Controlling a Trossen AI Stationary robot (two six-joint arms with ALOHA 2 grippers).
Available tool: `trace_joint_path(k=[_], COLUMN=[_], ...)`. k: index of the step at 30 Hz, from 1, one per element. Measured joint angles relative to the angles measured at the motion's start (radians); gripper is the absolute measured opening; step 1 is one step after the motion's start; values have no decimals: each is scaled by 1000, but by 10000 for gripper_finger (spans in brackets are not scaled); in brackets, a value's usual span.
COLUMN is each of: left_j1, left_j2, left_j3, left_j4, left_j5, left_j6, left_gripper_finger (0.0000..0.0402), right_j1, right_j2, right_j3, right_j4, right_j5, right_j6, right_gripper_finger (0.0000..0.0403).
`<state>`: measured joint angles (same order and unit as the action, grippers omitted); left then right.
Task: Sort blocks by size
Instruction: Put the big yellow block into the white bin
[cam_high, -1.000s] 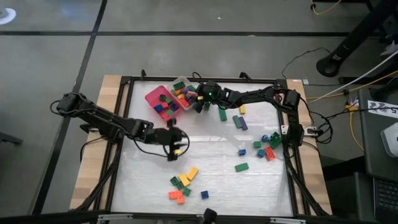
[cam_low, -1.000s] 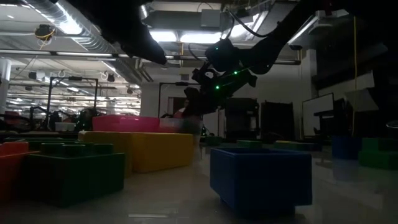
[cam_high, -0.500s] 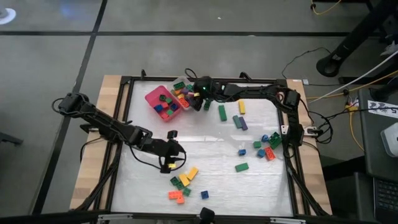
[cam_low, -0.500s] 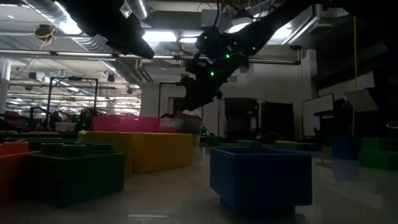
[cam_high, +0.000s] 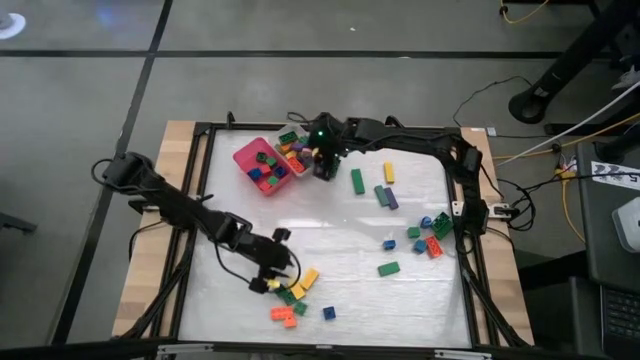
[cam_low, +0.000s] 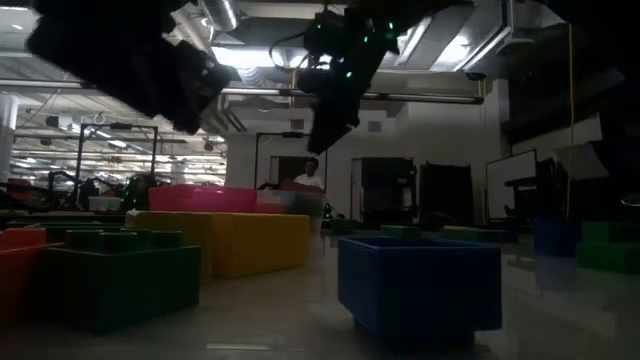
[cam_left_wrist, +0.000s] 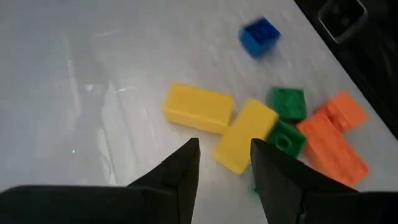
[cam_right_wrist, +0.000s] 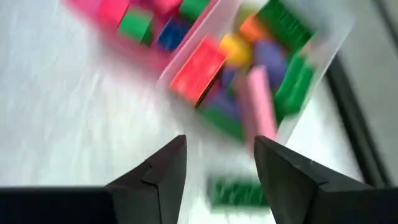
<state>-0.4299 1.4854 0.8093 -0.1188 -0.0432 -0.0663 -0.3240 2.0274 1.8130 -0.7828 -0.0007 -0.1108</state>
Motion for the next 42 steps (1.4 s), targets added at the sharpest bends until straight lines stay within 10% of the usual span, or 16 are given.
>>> trace_joint_path(k=[15, 42], left_j1=[-22, -26], left_j2=[107, 227], left_j3=[0, 0], left_j4=[147, 193], left_j5=[23, 108], left_j6=[180, 382], left_gripper_finger=[131, 131], right_j1=[97, 232], right_j2=[-33, -106], right_j3=[90, 90], right_j4=[-591, -788], right_j5=[-1, -1], right_j6=[-7, -28], right_gripper_finger=[189, 189])
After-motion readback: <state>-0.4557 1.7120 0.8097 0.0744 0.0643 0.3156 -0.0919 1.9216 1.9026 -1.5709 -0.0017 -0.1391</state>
